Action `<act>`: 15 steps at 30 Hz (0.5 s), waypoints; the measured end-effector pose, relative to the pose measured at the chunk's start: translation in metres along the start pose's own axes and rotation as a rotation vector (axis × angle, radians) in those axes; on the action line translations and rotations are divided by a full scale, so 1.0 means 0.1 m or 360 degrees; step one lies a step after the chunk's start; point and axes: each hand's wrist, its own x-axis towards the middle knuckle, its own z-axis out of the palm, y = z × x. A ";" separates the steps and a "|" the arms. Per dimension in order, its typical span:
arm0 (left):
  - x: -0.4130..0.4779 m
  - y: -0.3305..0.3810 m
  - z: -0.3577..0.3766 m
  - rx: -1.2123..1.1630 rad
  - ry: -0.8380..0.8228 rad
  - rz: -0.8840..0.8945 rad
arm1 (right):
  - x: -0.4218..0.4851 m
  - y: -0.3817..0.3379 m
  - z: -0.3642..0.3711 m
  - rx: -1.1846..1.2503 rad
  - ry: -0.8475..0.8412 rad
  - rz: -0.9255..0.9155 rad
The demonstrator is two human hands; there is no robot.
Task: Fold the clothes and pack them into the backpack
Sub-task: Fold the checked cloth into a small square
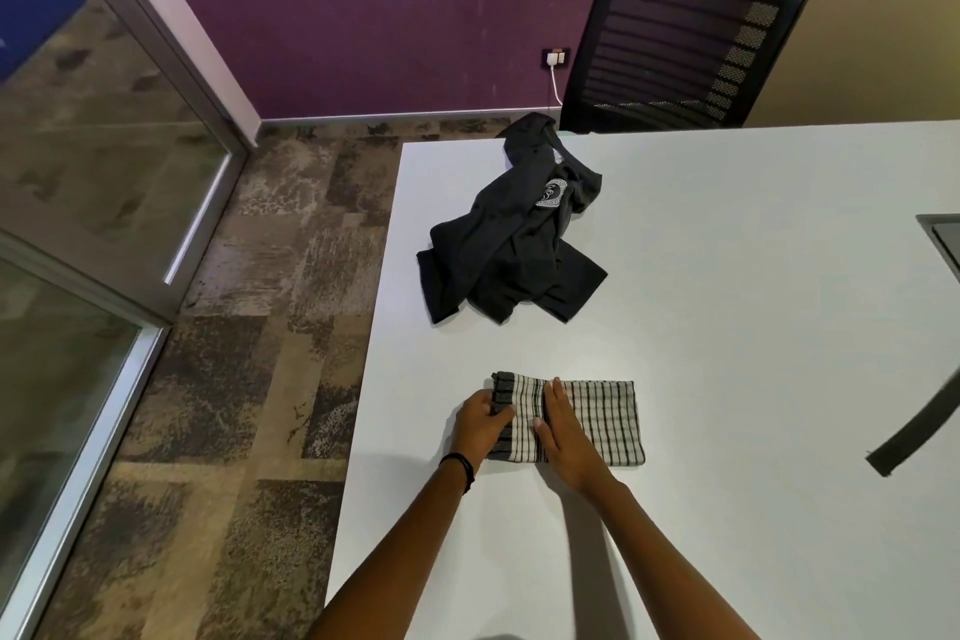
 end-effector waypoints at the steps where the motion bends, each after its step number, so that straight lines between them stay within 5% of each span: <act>1: -0.01 0.04 0.01 0.0019 -0.0012 0.0005 | 0.00 -0.01 -0.01 0.0058 0.0022 0.0001; 9: -0.20 0.37 0.18 0.0220 -0.0104 0.0150 | -0.06 -0.26 -0.23 0.0777 0.0085 0.0089; 15: -0.38 0.48 0.41 0.0261 -0.0177 0.0311 | -0.12 -0.38 -0.45 0.1437 0.0328 0.0451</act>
